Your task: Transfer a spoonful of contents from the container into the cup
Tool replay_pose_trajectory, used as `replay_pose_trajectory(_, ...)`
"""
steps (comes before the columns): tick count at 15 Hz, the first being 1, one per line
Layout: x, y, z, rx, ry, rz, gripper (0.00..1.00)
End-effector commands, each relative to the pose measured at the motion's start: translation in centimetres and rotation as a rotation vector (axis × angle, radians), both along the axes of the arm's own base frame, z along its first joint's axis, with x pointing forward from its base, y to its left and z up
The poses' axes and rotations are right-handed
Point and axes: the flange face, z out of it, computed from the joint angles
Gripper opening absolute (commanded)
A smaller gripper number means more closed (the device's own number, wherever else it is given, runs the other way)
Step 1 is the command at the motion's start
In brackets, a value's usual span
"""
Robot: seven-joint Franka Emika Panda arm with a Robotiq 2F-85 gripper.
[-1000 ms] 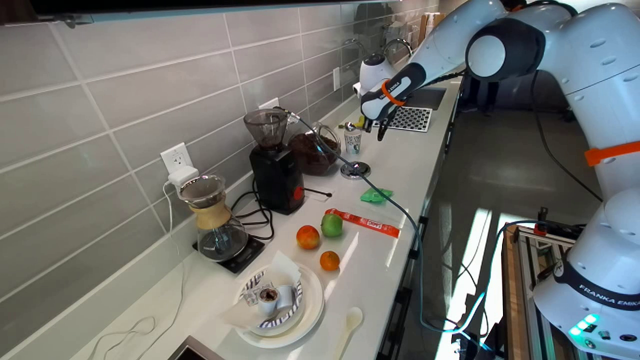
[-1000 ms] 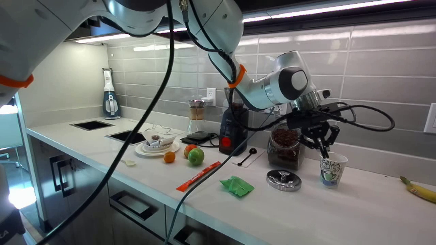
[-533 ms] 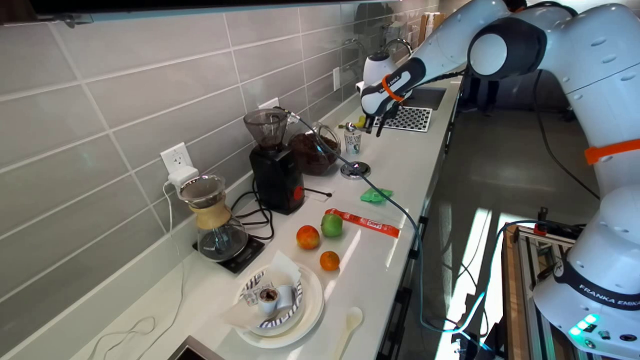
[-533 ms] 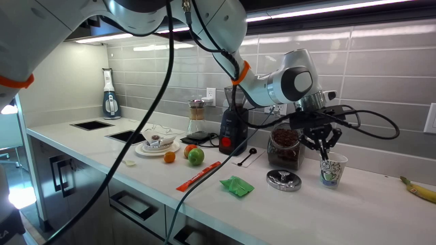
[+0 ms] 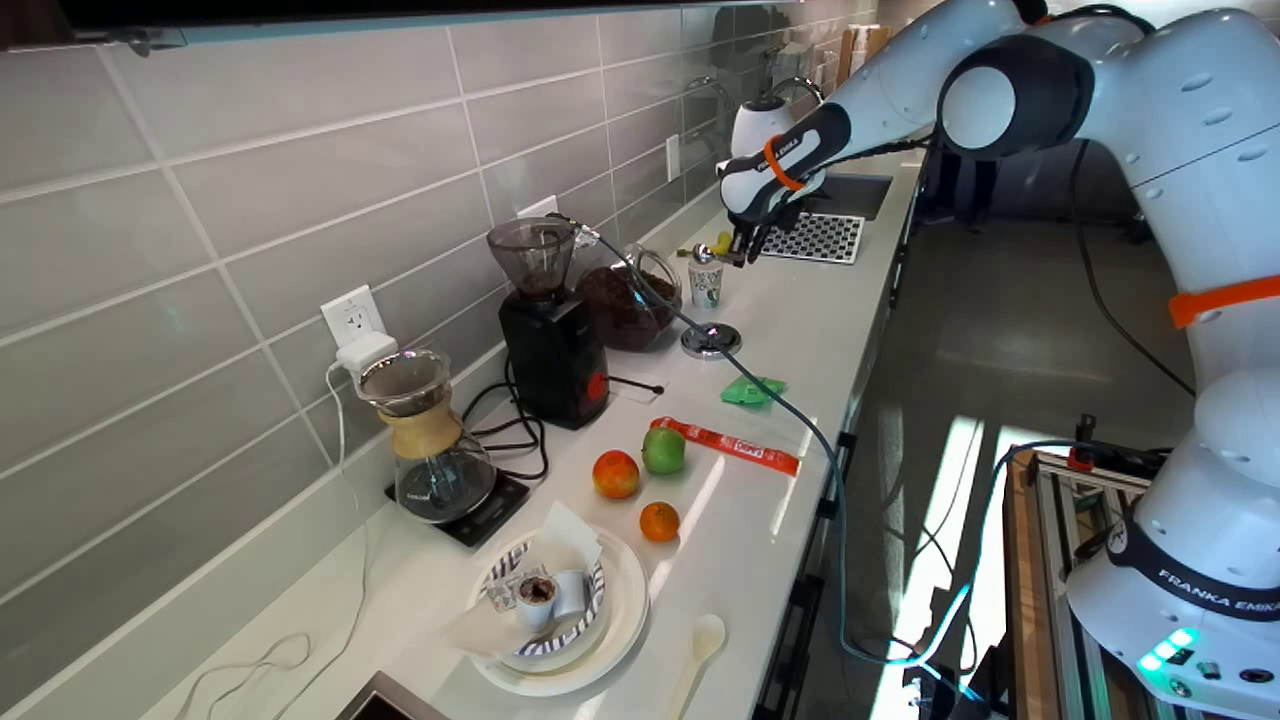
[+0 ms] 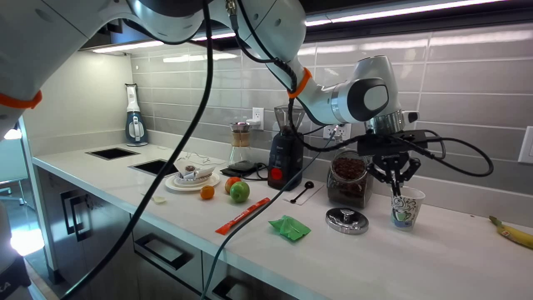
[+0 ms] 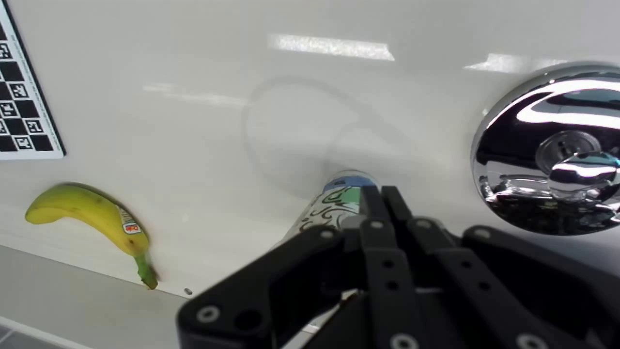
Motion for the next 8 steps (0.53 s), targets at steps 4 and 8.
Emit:
replay_pose_trajectory(4, 0.0, -1.6, 0.2, 0.101, -0.032, -0.003, 0.01)
replay_pose_trajectory(8, -0.4, -2.4, 0.3, 0.166, -0.048, -0.015, 0.01)
